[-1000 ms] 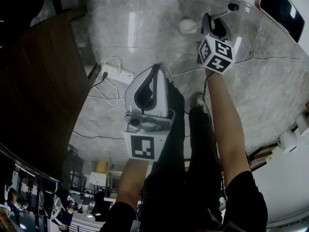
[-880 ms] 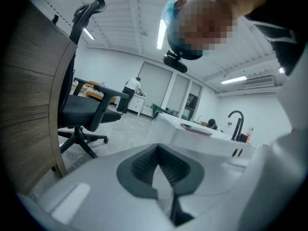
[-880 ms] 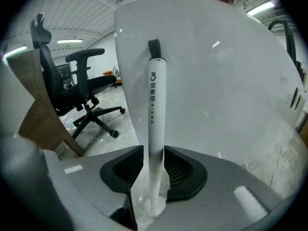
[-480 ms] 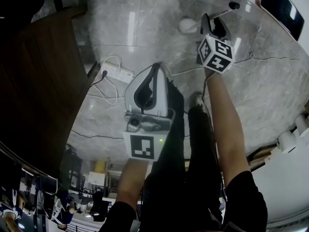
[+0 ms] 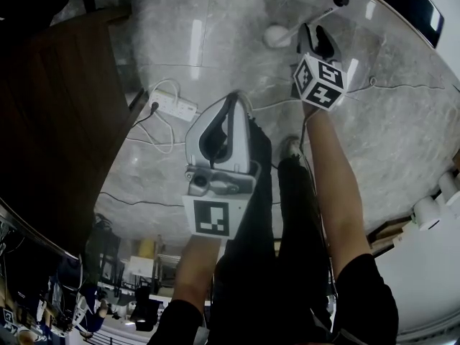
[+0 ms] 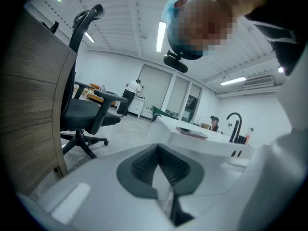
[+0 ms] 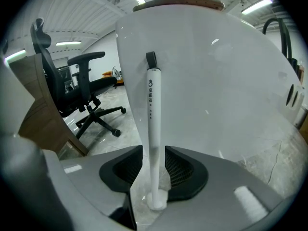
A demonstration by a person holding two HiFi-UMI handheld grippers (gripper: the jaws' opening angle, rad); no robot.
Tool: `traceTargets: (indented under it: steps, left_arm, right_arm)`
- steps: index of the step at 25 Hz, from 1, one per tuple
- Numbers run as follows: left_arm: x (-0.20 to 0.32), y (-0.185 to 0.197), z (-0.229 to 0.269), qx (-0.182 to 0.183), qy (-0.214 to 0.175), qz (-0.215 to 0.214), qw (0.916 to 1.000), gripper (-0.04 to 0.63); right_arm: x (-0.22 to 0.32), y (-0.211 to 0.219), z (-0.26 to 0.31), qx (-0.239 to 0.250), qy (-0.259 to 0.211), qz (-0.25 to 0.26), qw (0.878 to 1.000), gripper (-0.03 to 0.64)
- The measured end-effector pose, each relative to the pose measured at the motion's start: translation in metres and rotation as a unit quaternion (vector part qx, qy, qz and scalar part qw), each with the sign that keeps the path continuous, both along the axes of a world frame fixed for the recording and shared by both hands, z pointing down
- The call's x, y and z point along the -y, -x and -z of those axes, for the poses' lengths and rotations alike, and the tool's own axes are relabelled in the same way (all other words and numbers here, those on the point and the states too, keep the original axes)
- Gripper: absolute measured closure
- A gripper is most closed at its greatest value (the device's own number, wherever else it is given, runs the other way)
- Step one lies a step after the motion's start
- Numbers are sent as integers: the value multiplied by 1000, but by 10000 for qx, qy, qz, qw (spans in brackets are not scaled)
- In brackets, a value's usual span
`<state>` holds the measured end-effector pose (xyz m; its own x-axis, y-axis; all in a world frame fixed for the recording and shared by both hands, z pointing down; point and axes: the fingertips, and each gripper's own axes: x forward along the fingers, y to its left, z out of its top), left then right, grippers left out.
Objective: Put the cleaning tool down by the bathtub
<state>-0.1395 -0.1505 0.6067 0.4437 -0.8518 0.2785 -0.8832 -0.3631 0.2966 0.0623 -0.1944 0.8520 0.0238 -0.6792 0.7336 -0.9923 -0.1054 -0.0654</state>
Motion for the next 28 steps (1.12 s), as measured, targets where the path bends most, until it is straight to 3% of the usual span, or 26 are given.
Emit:
traceTargets:
  steps: [6,18,28]
  left_arm:
    - [-14,-5,17,8,-79,26,10000,588]
    - [-41,-21,54,2,-213,140,9997,589]
    - [-88,-43,91,-12,-396,251,9989,588]
  right_arm:
    - [-16,-4,12,55,44,-35,10000,490]
    - [-52,-8,41,202,204,67,9996,613]
    - [-95,-14,73,337,192,293,9988,617]
